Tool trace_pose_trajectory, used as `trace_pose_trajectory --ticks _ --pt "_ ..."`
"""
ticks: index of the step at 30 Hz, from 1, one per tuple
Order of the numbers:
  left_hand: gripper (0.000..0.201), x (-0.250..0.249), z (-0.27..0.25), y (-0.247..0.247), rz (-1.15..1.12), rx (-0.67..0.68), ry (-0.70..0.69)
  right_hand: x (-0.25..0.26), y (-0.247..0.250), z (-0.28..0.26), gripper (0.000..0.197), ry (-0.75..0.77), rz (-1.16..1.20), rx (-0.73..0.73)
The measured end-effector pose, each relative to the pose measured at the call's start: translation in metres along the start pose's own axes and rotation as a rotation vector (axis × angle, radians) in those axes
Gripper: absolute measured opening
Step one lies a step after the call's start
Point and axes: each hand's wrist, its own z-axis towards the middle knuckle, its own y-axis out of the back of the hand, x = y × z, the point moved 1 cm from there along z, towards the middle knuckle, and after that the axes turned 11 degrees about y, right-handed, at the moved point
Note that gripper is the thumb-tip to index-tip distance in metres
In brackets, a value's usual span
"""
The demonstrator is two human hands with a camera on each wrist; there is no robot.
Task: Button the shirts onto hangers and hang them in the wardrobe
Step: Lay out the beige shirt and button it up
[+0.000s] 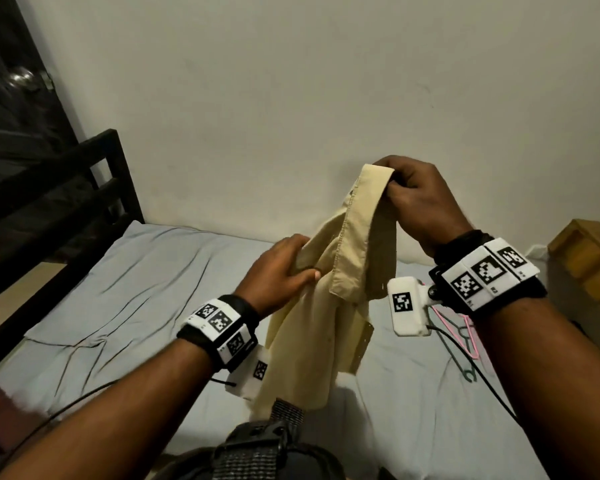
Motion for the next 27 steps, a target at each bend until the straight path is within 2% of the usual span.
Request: trace_pose_trajectory --ticks 1,3,6,8,11,14,15,19,21,25,27 --pt "0.014 -0.001 0.004 -0.001 0.002 -0.016 0.017 -0.003 0.007 0.000 0.025 -0.003 -0.021 -0.024" --pt "0.024 0.007 0.018 0.007 -0.023 -0.057 0.088 -0.010 0.025 -0.001 0.025 0.002 -0.127 -0.056" --pt "0.018 0.011 0.039 0.043 -0.141 -0.094 0.146 -0.021 0.053 -0.007 0.024 -0.004 -0.323 0.003" --pt "0.017 0.000 0.048 0.064 -0.106 -0.081 0.090 -0.025 0.068 -0.010 0.025 -0.018 -0.421 0.045" --pt "0.019 -0.025 0.051 0.085 0.053 -0.035 -0.050 -0.027 0.083 -0.010 0.027 -0.012 -0.470 0.017" --pt "0.042 -0.038 0.052 0.099 0.319 -0.048 -0.170 -0.025 0.091 -0.008 0.026 0.027 -0.528 0.009" --pt "0.044 -0.042 0.054 0.104 0.354 -0.059 -0.186 -0.023 0.092 -0.007 0.026 0.045 -0.548 0.012" --pt "0.040 -0.054 0.062 0.121 0.207 -0.013 -0.114 -0.020 0.097 -0.004 0.024 0.099 -0.597 0.003" --pt "0.031 -0.057 0.064 0.125 0.183 0.014 -0.094 -0.024 0.099 -0.002 0.022 0.104 -0.628 0.001" --pt "0.016 -0.056 0.069 0.130 0.153 0.037 -0.021 -0.031 0.098 0.002 0.019 0.088 -0.712 0.019" --pt "0.013 -0.054 0.069 0.127 0.008 0.083 0.035 -0.032 0.097 0.003 0.021 0.042 -0.710 0.034"
